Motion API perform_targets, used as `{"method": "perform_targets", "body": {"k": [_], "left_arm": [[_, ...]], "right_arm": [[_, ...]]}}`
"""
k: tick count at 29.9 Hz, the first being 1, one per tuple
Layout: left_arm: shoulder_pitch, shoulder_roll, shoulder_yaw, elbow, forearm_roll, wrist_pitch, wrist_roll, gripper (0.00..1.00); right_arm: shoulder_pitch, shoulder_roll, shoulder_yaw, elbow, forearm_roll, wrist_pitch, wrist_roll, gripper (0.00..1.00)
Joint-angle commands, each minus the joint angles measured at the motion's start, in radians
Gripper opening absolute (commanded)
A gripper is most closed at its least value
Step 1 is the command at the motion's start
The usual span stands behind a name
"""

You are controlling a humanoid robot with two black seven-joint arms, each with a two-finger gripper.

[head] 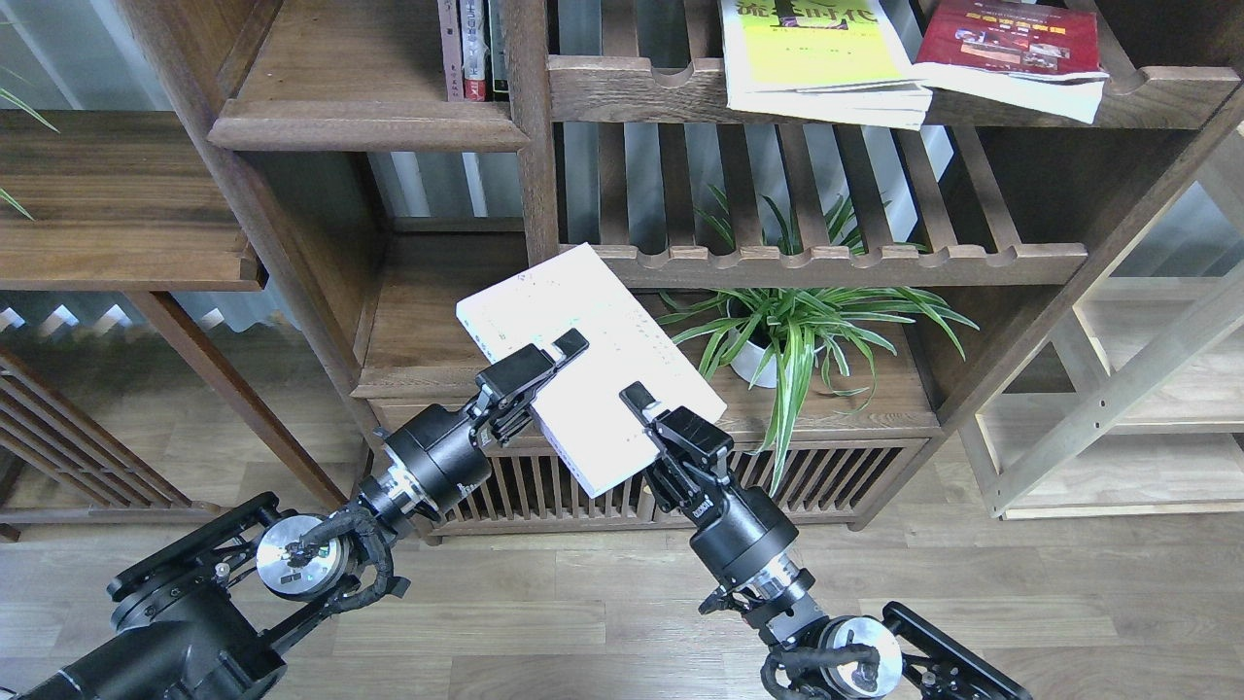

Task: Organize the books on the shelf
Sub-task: 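Grasp the white book's edge with the left gripper beside the right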

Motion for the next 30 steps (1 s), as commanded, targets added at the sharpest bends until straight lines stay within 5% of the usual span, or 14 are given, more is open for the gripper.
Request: {"method": "perform_targets", "body": {"k": [1, 12, 19, 30], "left_arm": [[0.003, 0.001, -0.004, 0.000, 0.000, 0.000, 0.015, 0.17], [0.005, 0.001, -0.007, 0.000, 0.000, 0.000, 0.028, 0.01], [0.006, 0.003, -0.009, 0.000, 0.000, 0.000, 0.026, 0.01], [0.008, 0.014, -0.010, 0.001, 0.002, 0.000, 0.026, 0.01]], "right_arm": [[0.000, 0.001, -0.001, 0.000, -0.004, 0.000, -0.002, 0.10], [0.001, 0.006, -0.001, 0.000, -0.004, 0.000, -0.004, 0.14], [0.006, 0.007, 0.002, 0.000, -0.006, 0.000, -0.004, 0.47], [0.011, 0.023, 0.004, 0.000, -0.009, 0.000, -0.002, 0.68]]}}
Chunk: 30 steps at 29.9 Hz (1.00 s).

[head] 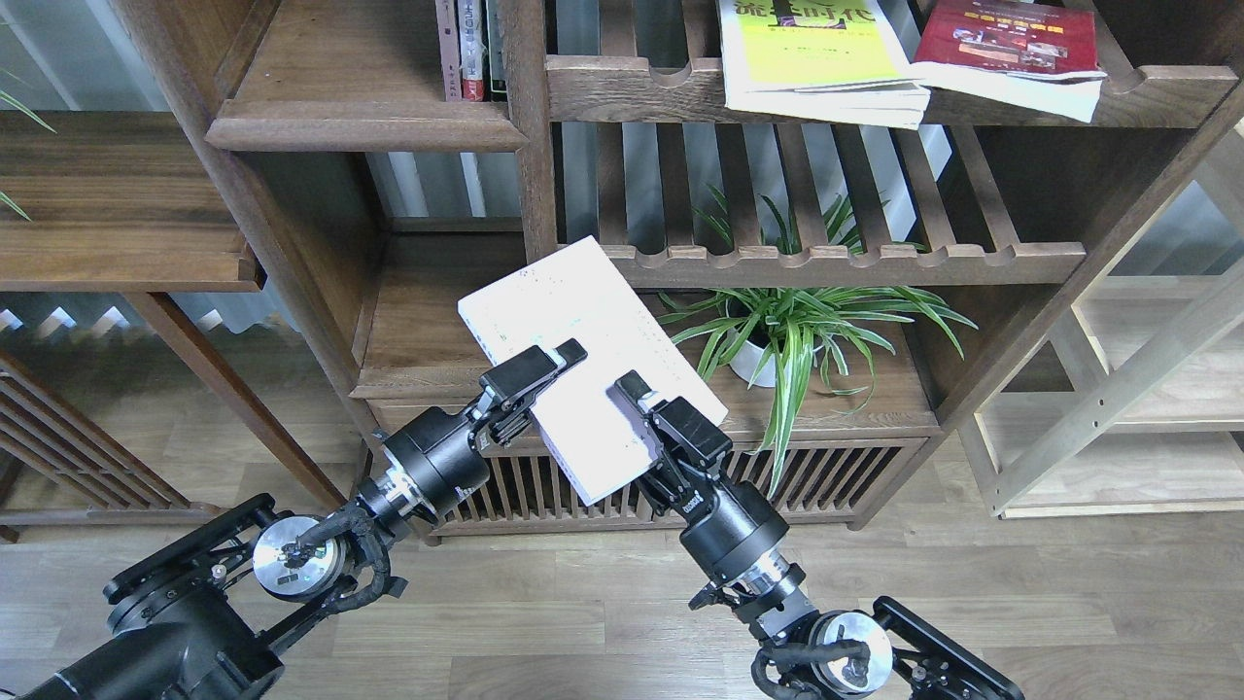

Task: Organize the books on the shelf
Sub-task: 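Grasp the white book's edge with the left gripper beside the right, then lift the white book with the left gripper up toward the top shelf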

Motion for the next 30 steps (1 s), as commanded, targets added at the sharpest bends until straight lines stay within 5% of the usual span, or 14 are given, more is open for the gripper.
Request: {"method": "perform_targets", "body": {"k": [1, 16, 30], "left_arm": [[0.002, 0.006, 0.000, 0.000, 0.001, 0.000, 0.000, 0.01], [0.005, 0.156, -0.034, -0.052, 0.082, 0.000, -0.015, 0.00], [0.018, 0.351, -0.250, -0.320, 0.392, 0.000, -0.012, 0.00]], "right_arm": [[0.000, 0.003, -0.001, 0.000, -0.008, 0.000, 0.000, 0.69], [0.006, 0.001, 0.115, -0.055, -0.029, 0.000, 0.014, 0.87], [0.008, -0.007, 0.160, -0.117, -0.074, 0.000, 0.012, 0.90]]}}
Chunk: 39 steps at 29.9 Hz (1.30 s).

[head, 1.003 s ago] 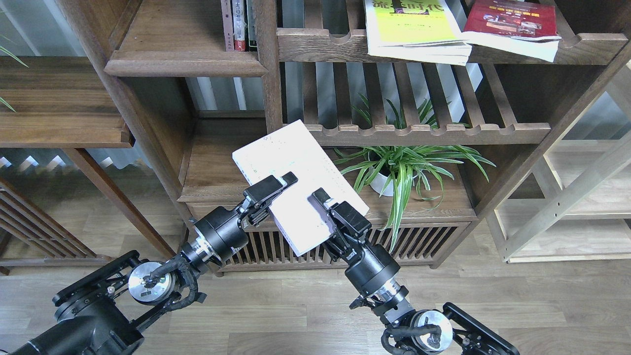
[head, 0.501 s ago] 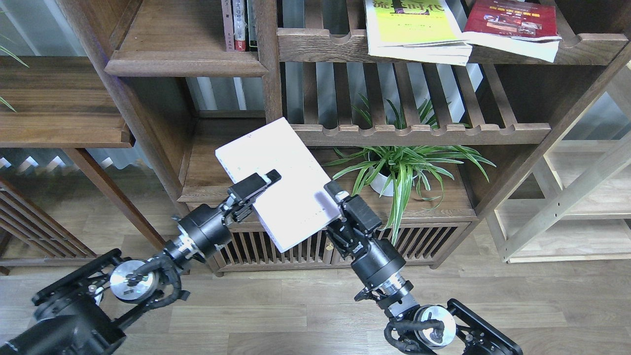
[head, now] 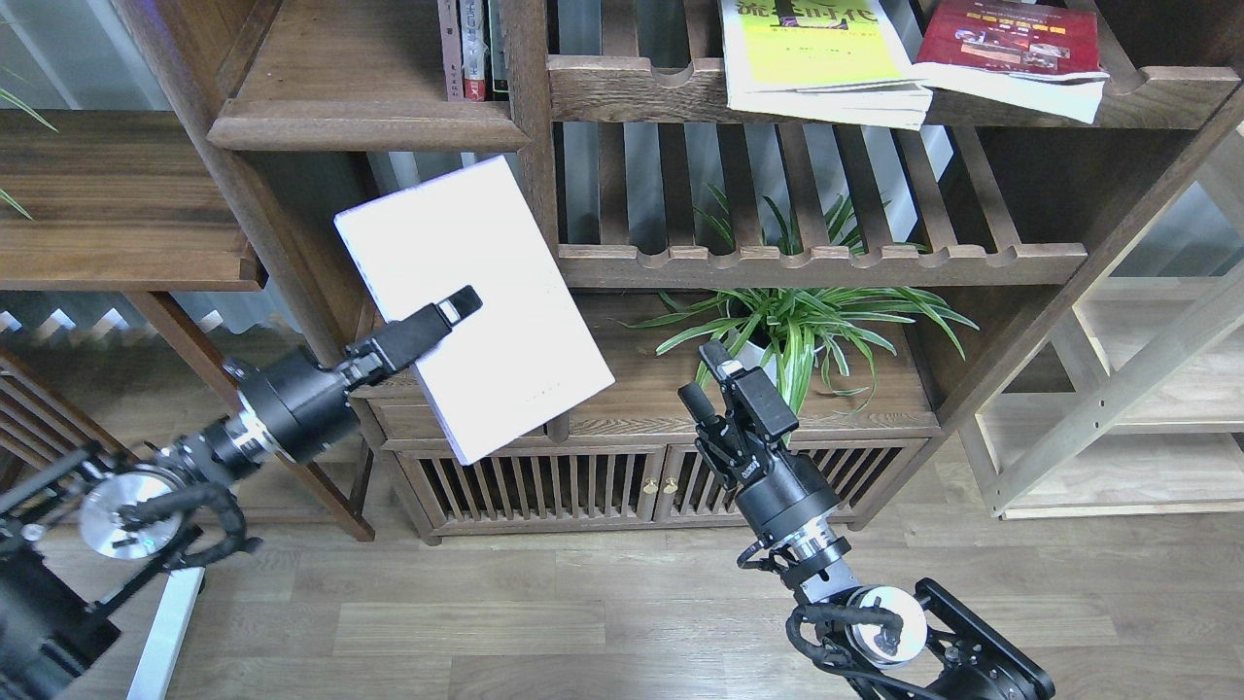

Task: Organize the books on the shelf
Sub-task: 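Lift the white book with the left gripper up toward the top shelf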

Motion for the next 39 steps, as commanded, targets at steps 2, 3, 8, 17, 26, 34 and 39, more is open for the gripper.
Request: {"method": "perform_targets", "body": {"k": [2, 3, 8, 17, 26, 34, 39], "left_arm": [[0.003, 0.049, -0.076, -0.076, 0.081, 0.000, 0.002, 0.00], [0.004, 0.058, -0.095, -0.088, 0.098, 0.000, 0.003, 0.00], [0.019, 0.092, -0.237, -0.175, 0.219, 0.000, 0.022, 0.00], [0.079, 0.066, -0.539, -0.237, 0.336, 0.000, 0.129, 0.00], [0.104, 0.004, -0.710, -0.237, 0.397, 0.000, 0.148, 0.00], [0.104, -0.051, -0.725, -0.243, 0.502, 0.000, 0.148, 0.00], [0.092, -0.106, -0.725, -0.263, 0.583, 0.068, 0.149, 0.00]], "right_arm": [[-0.001, -0.002, -0.002, -0.012, -0.033, 0.000, 0.000, 0.90], [-0.001, -0.002, -0.002, -0.017, -0.040, 0.000, 0.000, 0.90], [-0.003, -0.010, 0.000, -0.040, -0.092, 0.000, 0.000, 0.90], [-0.003, -0.011, -0.008, -0.060, -0.120, 0.000, -0.002, 0.91], [-0.003, -0.005, -0.018, -0.084, -0.163, 0.000, -0.006, 0.91], [-0.002, 0.001, -0.018, -0.088, -0.181, 0.000, -0.008, 0.91], [0.002, 0.003, -0.020, -0.089, -0.181, 0.000, -0.009, 0.91]]}}
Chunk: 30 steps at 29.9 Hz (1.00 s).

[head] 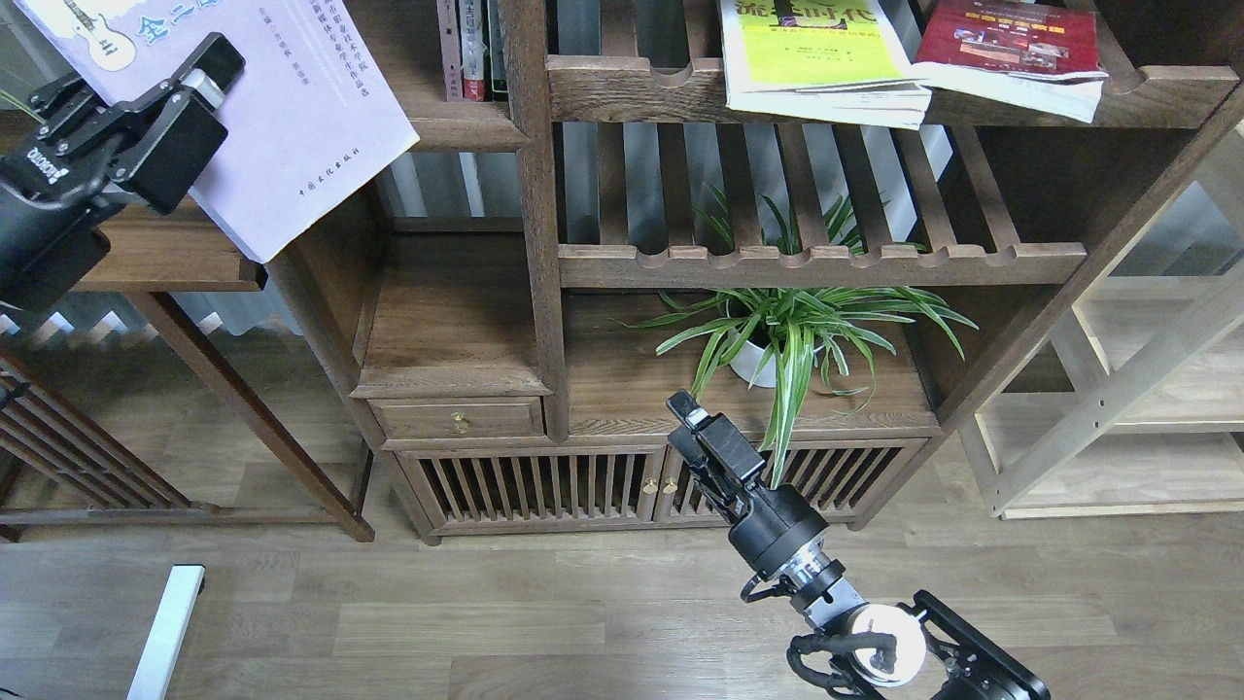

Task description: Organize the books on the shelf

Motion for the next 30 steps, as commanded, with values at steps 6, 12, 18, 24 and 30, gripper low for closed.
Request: {"method": "perform_targets", "body": {"k": [6, 12, 18, 24, 30], "left_arm": [[-0.041, -0.051, 0.003, -0.013, 0.072, 0.244, 0.000, 0.00], [-0.082, -0.052, 0.001, -0.014, 0.078, 0.350, 0.000, 0.00], [-0.223, -0.066, 0.086, -0.002, 0.144, 0.563, 0.003, 0.00], [-0.257, -0.055, 0.159, 0.029, 0.204, 0.602, 0.015, 0.00], [-0.295, -0.052, 0.193, 0.079, 0.244, 0.600, 0.029, 0.00]], "right_arm": [[0.018, 0.006, 0.000, -0.012, 0.000, 0.000, 0.000, 0.91], [0.025, 0.028, 0.000, -0.021, 0.000, 0.000, 0.000, 0.91], [0.040, 0.032, -0.036, -0.021, -0.002, 0.000, -0.002, 0.91], [0.057, 0.045, -0.037, -0.021, -0.012, 0.000, -0.002, 0.91], [0.055, 0.045, -0.037, -0.021, -0.017, 0.000, -0.002, 0.91]]}}
